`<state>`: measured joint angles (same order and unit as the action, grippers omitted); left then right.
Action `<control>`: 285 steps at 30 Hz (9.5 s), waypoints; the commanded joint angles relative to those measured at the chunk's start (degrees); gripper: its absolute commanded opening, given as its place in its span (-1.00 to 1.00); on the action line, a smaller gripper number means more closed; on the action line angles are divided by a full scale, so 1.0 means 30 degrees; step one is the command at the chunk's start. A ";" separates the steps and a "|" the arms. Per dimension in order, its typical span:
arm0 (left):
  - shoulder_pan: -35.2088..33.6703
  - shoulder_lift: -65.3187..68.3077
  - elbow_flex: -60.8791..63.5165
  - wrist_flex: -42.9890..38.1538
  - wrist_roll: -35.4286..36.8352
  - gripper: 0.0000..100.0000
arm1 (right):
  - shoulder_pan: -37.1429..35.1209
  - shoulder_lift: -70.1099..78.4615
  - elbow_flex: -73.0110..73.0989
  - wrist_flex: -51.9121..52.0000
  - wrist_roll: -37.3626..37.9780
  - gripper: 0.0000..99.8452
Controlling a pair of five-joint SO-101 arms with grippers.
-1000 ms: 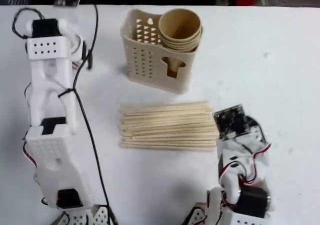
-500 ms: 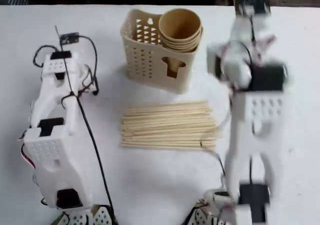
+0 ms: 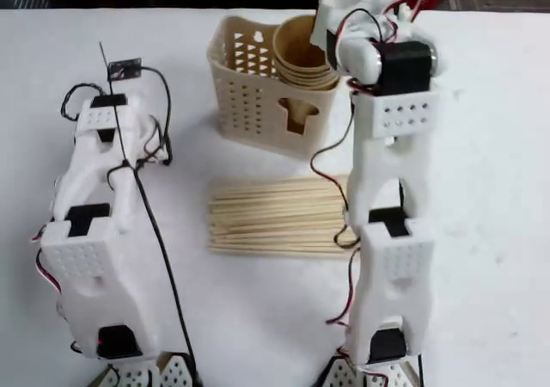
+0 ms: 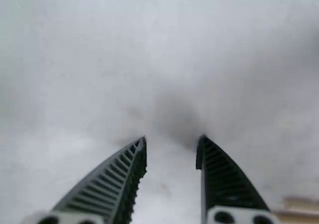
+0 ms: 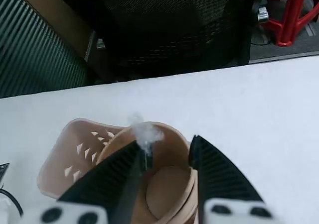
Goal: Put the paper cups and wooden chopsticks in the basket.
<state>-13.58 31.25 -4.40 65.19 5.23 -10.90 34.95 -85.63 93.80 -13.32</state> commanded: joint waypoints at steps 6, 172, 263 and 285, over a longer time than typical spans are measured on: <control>0.0396 -0.1040 -0.0117 -0.0381 -0.0205 -0.65 | 0.0396 0.4645 -0.2403 0.1128 -0.0176 -0.73; 1.5399 -0.8894 0.8527 -0.1582 -1.4681 -0.72 | 0.7751 -4.5846 5.9370 -0.7546 1.6967 -0.97; 0.6022 -1.4022 0.6505 -1.4418 -0.0908 -0.80 | 0.7751 -4.6051 6.0806 -0.8249 1.7407 -0.97; 1.3407 -1.7304 0.7473 0.1875 -0.8557 -0.78 | 0.8835 -4.6051 6.0747 -0.8220 1.7407 -0.97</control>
<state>22.20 -27.56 18.64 68.53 -19.38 13.27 -102.55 96.35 70.15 38.37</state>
